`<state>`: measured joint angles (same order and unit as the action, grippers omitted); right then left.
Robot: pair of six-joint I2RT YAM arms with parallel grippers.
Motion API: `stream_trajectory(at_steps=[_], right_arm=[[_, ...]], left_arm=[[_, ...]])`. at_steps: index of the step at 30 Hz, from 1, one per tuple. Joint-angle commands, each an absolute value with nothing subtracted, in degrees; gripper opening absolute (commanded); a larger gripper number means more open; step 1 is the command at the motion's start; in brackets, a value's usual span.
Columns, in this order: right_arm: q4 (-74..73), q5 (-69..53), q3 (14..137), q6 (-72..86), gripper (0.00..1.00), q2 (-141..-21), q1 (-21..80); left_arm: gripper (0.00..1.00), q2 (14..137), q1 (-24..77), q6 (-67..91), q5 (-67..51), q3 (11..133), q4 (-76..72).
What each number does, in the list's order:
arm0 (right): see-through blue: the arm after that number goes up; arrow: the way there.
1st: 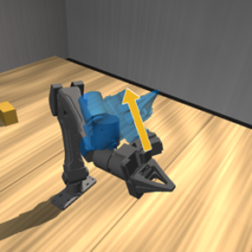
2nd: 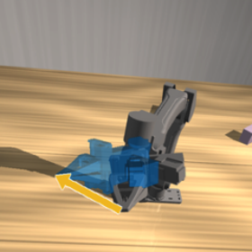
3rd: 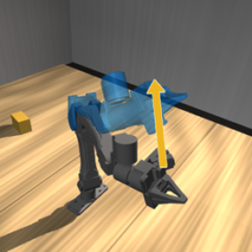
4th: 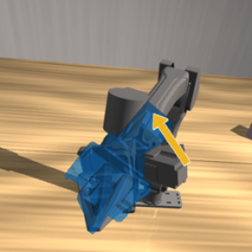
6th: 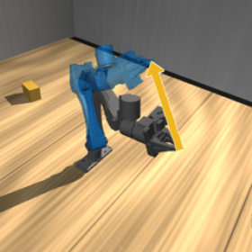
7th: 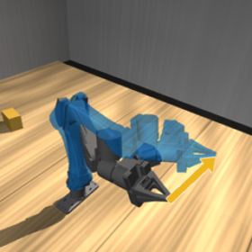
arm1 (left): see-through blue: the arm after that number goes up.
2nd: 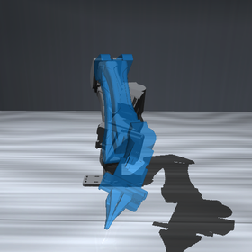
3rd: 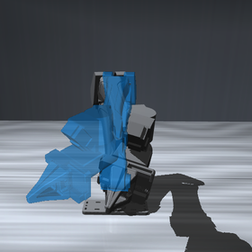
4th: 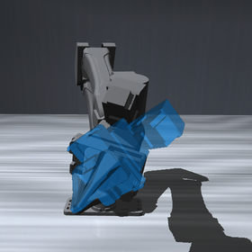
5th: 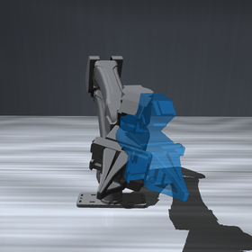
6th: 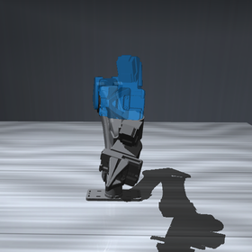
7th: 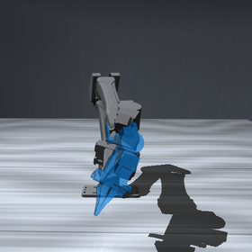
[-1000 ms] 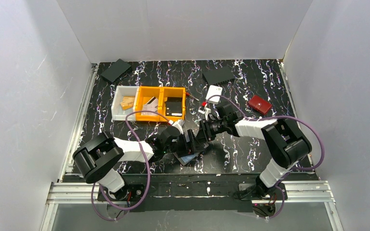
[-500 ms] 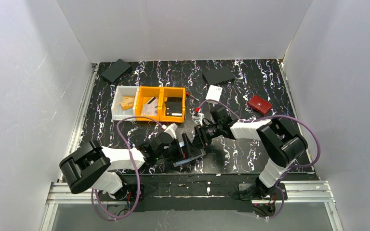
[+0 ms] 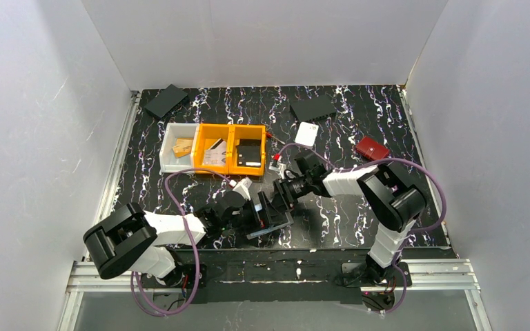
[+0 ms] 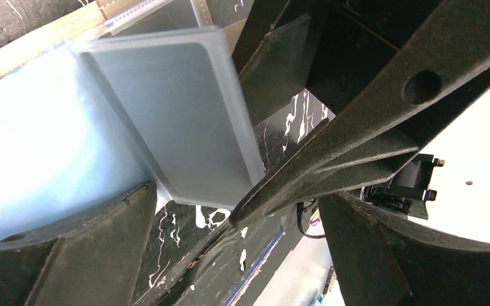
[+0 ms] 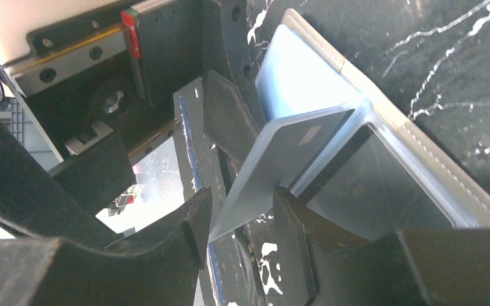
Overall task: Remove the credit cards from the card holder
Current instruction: Remove the credit card from the card holder.
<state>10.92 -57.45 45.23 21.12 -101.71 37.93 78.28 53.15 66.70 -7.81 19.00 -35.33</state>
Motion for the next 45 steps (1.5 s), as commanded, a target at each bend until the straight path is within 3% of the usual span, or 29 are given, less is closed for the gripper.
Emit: stream_trajectory(at_steps=[1, 7, 20, 26, 45], right_arm=[[11.25, -63.89, 48.48, 22.67, 0.50, -102.19, 41.54], [9.65, -65.94, 51.81, 22.83, 0.53, -105.22, 42.38], [1.70, -68.81, 55.58, 15.84, 0.65, -105.28, 44.99], [-9.53, -65.24, 59.23, 6.94, 0.64, -104.66, 43.16], [-14.50, -57.95, 58.28, 0.22, 0.61, -104.90, 38.98]], left_arm=[[0.97, 80.00, 52.12, 66.35, -2.99, 17.44, -31.82], [0.86, 79.63, 52.08, 65.89, -2.75, 16.64, -31.82], [0.74, 77.09, 51.94, 67.26, -0.80, 13.36, -31.04], [0.66, 75.88, 51.94, 68.57, 1.04, 12.21, -30.26], [0.57, 67.80, 48.77, 77.66, 5.66, 5.72, -29.46]])
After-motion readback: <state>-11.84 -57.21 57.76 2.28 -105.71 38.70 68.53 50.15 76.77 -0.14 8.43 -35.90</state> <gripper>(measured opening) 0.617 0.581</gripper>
